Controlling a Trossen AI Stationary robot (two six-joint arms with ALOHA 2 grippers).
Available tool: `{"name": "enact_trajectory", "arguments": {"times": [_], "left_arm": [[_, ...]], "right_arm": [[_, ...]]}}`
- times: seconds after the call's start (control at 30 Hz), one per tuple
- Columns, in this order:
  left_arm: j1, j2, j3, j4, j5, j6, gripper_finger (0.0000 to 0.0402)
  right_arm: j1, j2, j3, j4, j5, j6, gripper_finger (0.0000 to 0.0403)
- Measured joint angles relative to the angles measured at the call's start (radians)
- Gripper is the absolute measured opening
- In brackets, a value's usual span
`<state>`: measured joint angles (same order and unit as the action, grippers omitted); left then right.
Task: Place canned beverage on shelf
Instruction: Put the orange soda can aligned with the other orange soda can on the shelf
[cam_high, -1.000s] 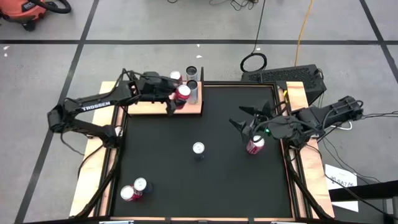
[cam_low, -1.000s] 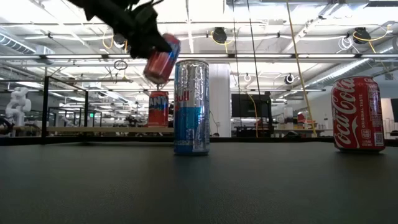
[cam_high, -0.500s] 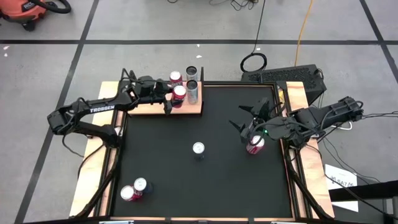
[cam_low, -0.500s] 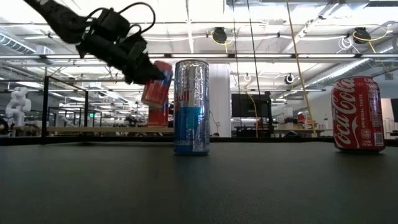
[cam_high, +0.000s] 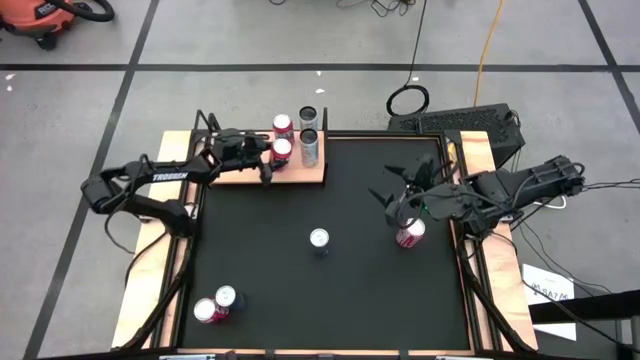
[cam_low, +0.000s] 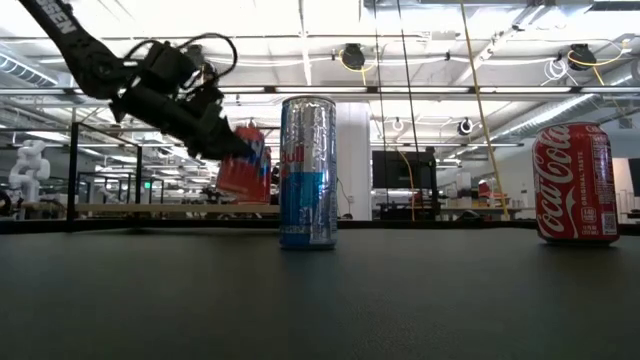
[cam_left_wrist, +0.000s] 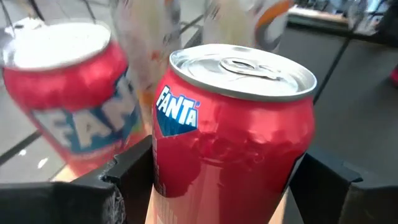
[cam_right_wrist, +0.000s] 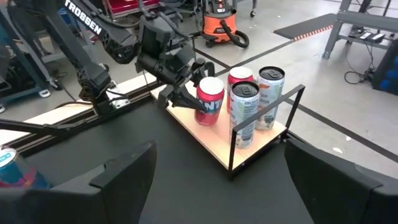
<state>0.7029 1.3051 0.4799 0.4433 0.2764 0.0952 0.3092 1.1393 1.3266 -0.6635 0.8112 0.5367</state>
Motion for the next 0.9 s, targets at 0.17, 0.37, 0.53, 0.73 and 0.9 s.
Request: {"name": "enact_trajectory", "arguments": {"times": [0.17,0.37,0.53,0.73,0.9], "left_arm": [[-0.003,0.062,-0.001,0.068,0.011,-0.003,0.029],[-0.002,0.077,0.001,0.079,0.0,-0.011,0.029],[-0.002,0.077,0.001,0.079,-0.042,-0.027,0.0291],[-0.002,0.067,0.001,0.066,-0.046,-0.048,0.0327],[-0.002,0.016,0.002,0.037,-0.047,-0.063,0.0374]], "right_arm": [[-0.01,0.0,0.0,0.009,-0.001,0.001,0.0339],[-0.01,0.0,0.0,0.008,-0.003,0.03,0.0339],[-0.01,0.0,0.0,0.008,-0.003,0.03,0.0339],[-0.01,0.0,0.0,0.008,-0.003,0.029,0.0339],[-0.01,0.0,0.0,0.008,-0.003,0.028,0.0339]]}}
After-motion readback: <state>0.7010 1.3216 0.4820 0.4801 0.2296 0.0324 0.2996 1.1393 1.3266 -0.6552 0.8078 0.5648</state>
